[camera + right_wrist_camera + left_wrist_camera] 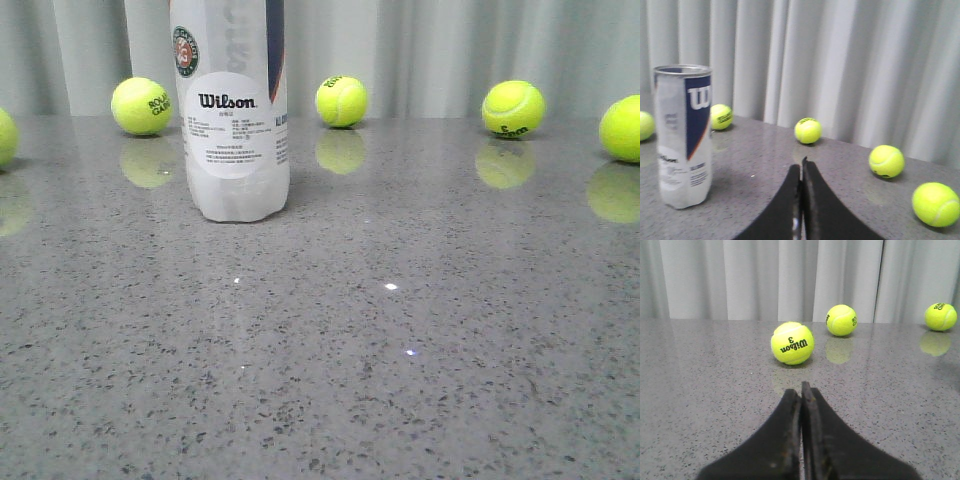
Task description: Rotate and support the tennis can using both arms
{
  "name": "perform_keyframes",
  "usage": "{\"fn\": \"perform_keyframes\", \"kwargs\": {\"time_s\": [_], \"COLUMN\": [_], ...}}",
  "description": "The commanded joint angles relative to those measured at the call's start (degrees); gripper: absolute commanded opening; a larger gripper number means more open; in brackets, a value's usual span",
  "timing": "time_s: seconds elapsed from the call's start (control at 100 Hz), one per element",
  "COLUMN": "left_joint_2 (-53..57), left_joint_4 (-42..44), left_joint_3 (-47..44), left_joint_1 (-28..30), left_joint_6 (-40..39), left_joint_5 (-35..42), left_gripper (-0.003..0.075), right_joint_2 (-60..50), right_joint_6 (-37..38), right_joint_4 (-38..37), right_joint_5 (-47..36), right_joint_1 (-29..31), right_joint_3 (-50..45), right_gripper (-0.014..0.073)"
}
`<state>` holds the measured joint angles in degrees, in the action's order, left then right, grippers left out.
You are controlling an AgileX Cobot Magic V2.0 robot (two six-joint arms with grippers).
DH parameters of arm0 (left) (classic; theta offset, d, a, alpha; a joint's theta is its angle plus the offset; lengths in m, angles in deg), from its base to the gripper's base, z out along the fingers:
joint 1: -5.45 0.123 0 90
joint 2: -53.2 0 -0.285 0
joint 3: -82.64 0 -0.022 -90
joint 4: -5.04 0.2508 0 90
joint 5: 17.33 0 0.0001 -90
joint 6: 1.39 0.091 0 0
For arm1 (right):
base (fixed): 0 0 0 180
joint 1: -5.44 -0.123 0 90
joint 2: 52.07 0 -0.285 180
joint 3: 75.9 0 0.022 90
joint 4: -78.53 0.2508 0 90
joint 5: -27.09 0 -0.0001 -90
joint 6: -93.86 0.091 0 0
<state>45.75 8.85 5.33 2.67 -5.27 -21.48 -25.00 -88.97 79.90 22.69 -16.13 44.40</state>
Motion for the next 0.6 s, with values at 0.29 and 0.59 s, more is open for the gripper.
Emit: {"fn": "perform_keyframes", "kwargs": {"time_s": [0.29, 0.59], "left_joint_2": [1.95, 1.95], "left_joint_4": [-0.06, -0.06], "left_joint_3": [-2.53, -2.53], "left_joint_1": [0.21, 0.21], "left_joint_6": [-0.32, -0.32], "left_joint_5": [4.97, 4.97], "left_gripper": [-0.0019, -0.0019], "right_joint_2": [-14.22, -20.74], "right_joint_6": [10.06, 10.73], "right_joint_4": [-6.94, -6.94], "right_joint_5": [-5.25, 4.04], "right_joint_1": [21.28, 23.65], "right_joint_3": [-18.44, -19.22], "right_gripper": [-0.0061, -0.0061]}}
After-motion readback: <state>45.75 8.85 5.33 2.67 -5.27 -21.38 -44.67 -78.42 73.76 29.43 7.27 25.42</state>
